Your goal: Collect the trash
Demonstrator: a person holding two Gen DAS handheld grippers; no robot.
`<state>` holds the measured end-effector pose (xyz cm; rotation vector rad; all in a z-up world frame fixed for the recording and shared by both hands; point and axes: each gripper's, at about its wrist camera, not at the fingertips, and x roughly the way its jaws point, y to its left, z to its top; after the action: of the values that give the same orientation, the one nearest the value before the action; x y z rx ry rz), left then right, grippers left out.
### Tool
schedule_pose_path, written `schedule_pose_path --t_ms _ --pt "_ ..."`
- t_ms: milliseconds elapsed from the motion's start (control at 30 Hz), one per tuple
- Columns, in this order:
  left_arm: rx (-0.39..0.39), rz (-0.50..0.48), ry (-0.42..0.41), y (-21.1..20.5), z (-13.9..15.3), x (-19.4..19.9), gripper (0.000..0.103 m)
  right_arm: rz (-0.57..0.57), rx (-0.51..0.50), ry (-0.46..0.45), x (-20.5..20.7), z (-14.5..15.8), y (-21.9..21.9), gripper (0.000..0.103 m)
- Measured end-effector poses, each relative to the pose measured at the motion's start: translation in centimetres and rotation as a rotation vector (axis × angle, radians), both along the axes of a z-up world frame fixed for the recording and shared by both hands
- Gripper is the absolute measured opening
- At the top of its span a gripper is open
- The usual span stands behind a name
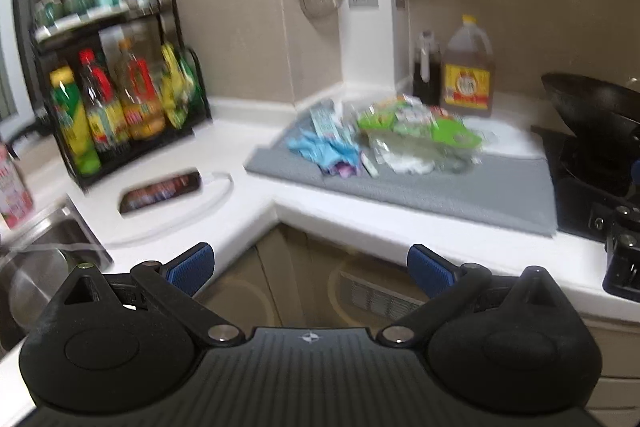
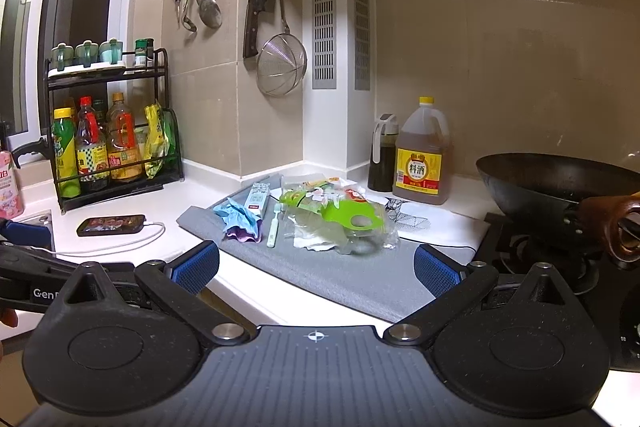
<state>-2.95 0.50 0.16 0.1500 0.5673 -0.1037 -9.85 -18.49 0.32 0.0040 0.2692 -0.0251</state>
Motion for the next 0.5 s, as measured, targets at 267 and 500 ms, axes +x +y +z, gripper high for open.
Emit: schedule_pose_path --t_ms 267,500 --pt "-0.045 -0.030 0.028 0.36 -0.05 -0.25 0.103 -0.005 -0.005 -0.003 -0.41 0.03 -0.18 0.103" --pt "-0.041 -0.040 0.007 -0.02 0.59 -0.58 0.103 -0.005 -0.011 -0.004 -0.53 0.22 0.02 0.103"
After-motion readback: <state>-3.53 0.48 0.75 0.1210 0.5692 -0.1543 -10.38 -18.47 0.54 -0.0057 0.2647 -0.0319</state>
